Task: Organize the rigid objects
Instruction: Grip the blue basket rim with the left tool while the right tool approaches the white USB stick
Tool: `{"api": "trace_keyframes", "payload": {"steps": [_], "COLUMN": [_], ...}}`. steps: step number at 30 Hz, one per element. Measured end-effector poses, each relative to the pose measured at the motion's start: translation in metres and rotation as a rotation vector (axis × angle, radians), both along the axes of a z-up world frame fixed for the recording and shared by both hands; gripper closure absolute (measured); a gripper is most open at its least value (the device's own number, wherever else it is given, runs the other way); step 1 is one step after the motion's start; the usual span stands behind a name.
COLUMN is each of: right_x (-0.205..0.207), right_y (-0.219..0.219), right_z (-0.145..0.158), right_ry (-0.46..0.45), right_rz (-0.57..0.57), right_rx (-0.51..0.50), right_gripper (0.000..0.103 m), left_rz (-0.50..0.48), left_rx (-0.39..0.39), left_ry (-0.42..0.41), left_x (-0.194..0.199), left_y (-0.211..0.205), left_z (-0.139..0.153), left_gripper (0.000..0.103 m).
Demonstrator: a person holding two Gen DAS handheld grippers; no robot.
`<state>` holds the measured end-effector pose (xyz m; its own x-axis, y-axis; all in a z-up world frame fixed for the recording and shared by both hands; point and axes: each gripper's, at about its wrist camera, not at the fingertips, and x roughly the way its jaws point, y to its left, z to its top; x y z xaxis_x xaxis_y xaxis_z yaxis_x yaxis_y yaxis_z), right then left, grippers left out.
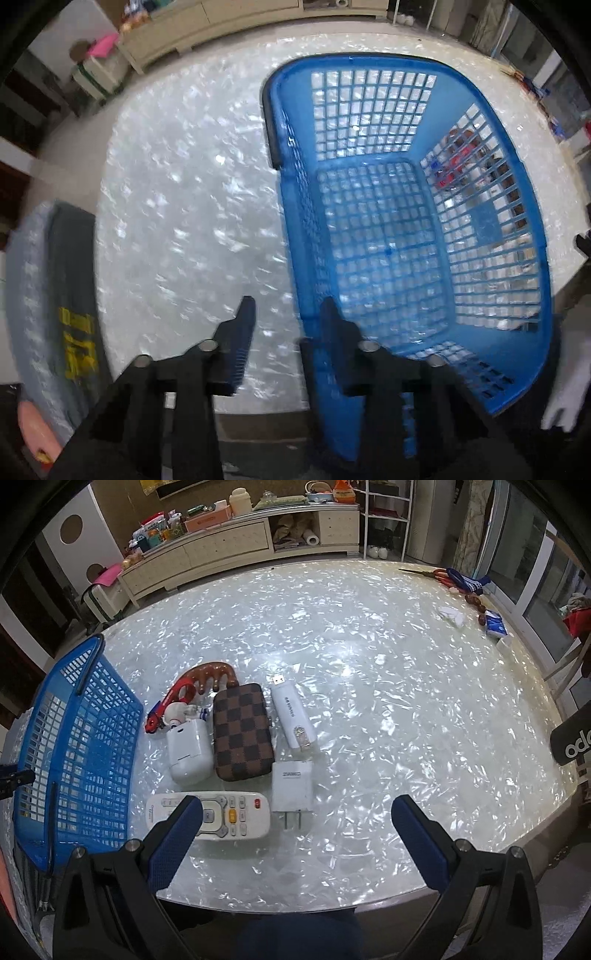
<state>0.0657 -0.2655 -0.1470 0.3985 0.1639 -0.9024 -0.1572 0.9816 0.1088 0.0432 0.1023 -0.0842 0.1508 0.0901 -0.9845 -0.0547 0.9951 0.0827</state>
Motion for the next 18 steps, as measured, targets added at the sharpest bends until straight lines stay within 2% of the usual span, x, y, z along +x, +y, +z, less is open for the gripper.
{"api": "trace_keyframes", "payload": {"steps": [2, 6, 18], "right_x": [0.002, 0.011, 0.058], "right_y": [-0.003, -0.002, 0.006], "right_z": [0.000, -0.006, -0.031], "right_ry": [0.002, 0.026, 0.049], "right_rz": [-0.004, 0.014, 0.107], "right_rx": [0.002, 0.002, -0.194], "right_gripper": [0.000, 0.000, 0.000], "left_rz": [0.004, 0.008, 0.029], "left_rx": [-0.020, -0.047, -0.054], "left_ry": [-0.005, -0.007, -0.010], "left_x": [-0.002, -0.001, -0.001], "left_y": [0.000, -0.007, -0.006], "left_z": [0.000, -0.002, 0.000], "left_gripper": [0.075, 0.088, 0.088]}}
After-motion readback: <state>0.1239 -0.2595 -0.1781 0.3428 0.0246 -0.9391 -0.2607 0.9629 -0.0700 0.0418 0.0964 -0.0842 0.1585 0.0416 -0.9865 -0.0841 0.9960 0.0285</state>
